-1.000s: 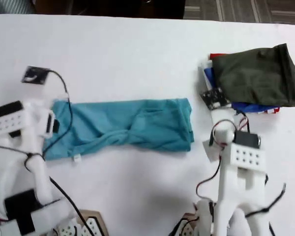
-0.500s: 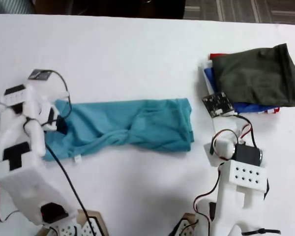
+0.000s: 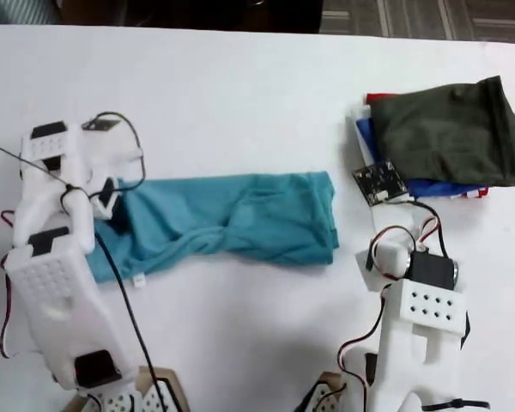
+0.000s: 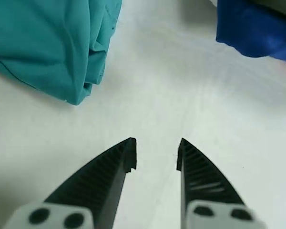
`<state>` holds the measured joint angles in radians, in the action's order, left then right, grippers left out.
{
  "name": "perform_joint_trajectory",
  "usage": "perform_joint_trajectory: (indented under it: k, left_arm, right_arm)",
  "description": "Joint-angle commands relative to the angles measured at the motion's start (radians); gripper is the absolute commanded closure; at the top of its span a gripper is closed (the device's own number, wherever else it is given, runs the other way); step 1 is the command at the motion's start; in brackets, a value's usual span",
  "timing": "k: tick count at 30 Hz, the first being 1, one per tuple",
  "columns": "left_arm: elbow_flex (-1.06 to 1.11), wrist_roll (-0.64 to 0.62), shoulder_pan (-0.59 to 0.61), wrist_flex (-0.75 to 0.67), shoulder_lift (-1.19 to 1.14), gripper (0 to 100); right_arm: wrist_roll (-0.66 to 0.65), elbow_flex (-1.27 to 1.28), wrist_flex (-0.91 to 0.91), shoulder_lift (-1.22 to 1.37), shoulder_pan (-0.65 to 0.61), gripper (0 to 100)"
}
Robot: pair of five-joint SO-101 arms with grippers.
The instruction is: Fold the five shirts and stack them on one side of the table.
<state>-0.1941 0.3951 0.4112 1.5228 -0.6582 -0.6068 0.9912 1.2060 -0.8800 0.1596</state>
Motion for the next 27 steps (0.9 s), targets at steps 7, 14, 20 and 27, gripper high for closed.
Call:
perform_joint_trajectory:
  k: [7, 14, 20, 27]
  left_arm:
    - [-0.058, 0.091, 0.172, 0.008, -0.054, 97]
    - [-0.268, 0.293, 0.476, 0.123, -0.063, 97]
    - [-0.409, 0.336, 0.591, 0.264, -0.054, 97]
    - [-0.28, 0.295, 0.519, 0.265, 0.068, 97]
  right_arm:
    - [0.008, 0.054, -0.062, -0.028, 0.108, 85.1]
    - [0.008, 0.199, -0.194, -0.028, 0.191, 85.1]
    - [0.008, 0.344, -0.358, -0.028, 0.197, 85.1]
    - [0.008, 0.474, -0.504, -0.028, 0.196, 85.1]
